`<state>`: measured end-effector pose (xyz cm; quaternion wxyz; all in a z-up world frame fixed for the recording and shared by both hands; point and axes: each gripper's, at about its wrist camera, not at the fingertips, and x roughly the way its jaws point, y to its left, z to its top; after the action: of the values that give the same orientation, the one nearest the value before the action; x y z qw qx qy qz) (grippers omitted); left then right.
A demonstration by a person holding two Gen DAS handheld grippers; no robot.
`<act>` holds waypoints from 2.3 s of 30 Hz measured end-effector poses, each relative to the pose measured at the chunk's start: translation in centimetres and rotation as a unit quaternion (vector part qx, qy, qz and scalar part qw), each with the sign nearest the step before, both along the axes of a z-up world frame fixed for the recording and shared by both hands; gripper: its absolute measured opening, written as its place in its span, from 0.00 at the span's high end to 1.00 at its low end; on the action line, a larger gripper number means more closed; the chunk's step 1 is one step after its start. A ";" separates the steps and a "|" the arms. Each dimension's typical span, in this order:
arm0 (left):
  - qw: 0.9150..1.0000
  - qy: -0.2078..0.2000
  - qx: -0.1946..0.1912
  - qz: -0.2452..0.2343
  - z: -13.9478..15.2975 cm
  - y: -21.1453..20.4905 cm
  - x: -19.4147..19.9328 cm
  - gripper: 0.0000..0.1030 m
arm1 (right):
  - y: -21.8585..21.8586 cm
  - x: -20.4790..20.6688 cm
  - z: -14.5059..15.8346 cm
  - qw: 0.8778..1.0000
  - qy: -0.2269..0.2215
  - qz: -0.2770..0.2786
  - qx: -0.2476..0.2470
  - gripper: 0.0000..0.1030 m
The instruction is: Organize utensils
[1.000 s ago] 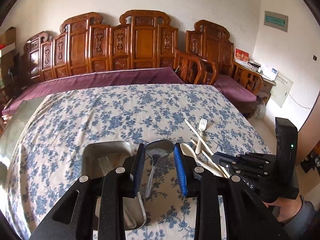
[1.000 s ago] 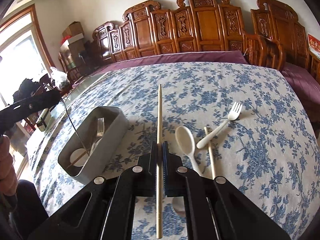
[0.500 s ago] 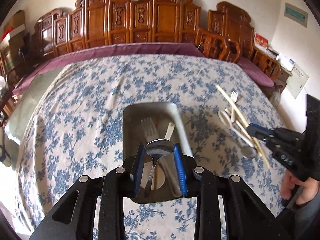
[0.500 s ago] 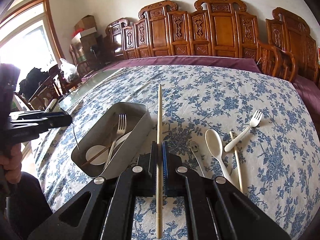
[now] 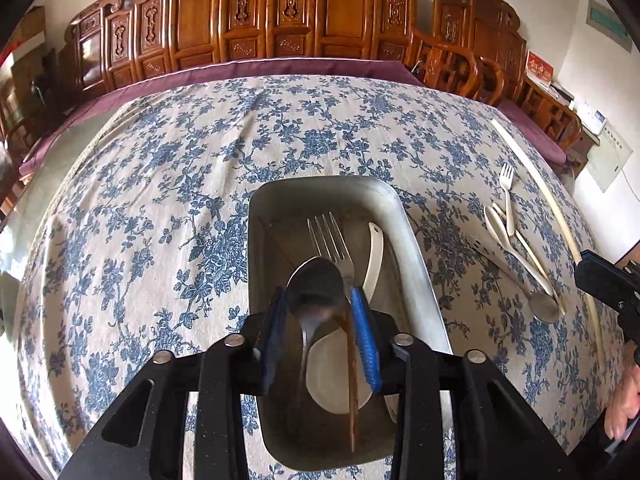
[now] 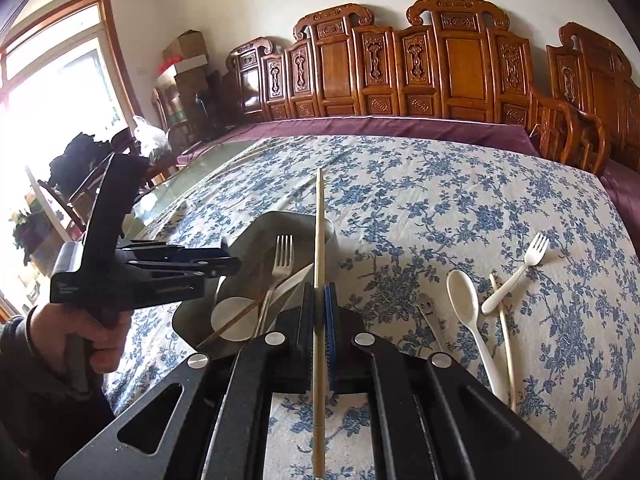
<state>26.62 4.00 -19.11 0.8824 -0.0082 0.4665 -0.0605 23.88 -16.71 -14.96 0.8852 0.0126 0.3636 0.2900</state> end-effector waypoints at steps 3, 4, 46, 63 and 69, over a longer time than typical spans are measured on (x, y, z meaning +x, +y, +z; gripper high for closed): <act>1.000 -0.004 -0.014 0.002 -0.2 0.8 0.1 0.63 | 1.4 0.3 0.0 1.000 0.003 0.003 -0.005 0.94; 1.000 -0.005 -0.020 0.003 -0.3 1.1 0.1 0.63 | 1.8 0.5 0.0 1.000 0.004 0.003 -0.005 0.94; 0.997 -0.068 0.011 0.033 2.7 4.9 -0.9 0.14 | 2.7 1.6 -2.8 0.999 0.011 -0.004 -0.047 0.91; 0.996 -0.082 0.010 -0.018 3.1 -0.8 -3.1 0.14 | -9.1 0.1 -4.5 0.993 0.007 -0.068 -0.099 0.75; 0.996 -0.085 0.006 -0.038 3.1 -2.8 -4.0 0.14 | -10.9 0.9 -6.7 0.991 0.042 -0.078 -0.096 0.74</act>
<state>22.66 1.15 -15.99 0.9160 0.0200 0.3900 -0.0914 24.80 -27.63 -21.65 0.8863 -0.0314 0.4243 0.1829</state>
